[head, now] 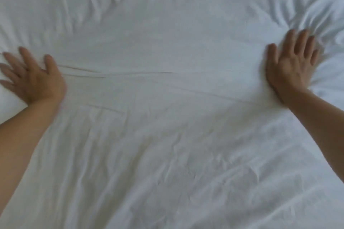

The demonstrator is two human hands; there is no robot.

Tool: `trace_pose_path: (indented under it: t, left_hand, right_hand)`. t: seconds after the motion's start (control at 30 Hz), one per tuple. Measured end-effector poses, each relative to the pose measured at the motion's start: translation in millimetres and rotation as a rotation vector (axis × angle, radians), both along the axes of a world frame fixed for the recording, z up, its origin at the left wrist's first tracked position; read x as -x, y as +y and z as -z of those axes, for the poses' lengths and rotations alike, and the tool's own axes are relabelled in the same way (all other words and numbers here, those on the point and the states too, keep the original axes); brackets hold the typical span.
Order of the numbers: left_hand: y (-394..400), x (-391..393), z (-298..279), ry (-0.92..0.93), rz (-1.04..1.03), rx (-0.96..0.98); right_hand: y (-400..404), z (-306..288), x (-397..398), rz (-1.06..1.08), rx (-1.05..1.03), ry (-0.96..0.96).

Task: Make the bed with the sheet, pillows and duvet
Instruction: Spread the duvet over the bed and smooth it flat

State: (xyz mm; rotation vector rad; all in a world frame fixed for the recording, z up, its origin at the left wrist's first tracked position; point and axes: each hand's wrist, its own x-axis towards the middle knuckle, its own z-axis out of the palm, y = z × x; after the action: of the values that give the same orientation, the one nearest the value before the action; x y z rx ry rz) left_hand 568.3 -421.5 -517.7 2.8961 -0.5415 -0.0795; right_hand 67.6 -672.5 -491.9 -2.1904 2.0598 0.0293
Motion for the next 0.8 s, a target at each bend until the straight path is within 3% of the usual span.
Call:
trace_pose_path:
  t: [0.1,0.2,0.27,0.43,0.6,0.7,0.8]
  left_hand:
    - [4,-3,-14,0.022,-0.048,-0.015]
    - [11,18,-29,-0.103,0.035,0.063]
    - [23,14,-32,-0.190,0.134,0.057]
    - [31,-24,-57,-0.308,0.378,-0.184]
    - [63,-74,-63,-0.439,0.737,-0.172]
    - [75,-69,-65,-0.368,0.867,-0.213]
    - [51,-54,-76,-0.208,0.858,-0.230]
  right_hand:
    - [-2,-2,6,0.048,-0.021,0.012]
    - [12,-9,-18,0.078,-0.025,-0.028]
    - [33,-13,-45,-0.058,-0.002,-0.080]
    - [86,-13,-133,-0.454,-0.046,-0.163]
    - [131,-5,-209,-0.675,-0.059,-0.200]
    - [158,-4,-238,-0.880,-0.064,-0.199]
    - [174,-5,-257,-0.955,-0.092,-0.184]
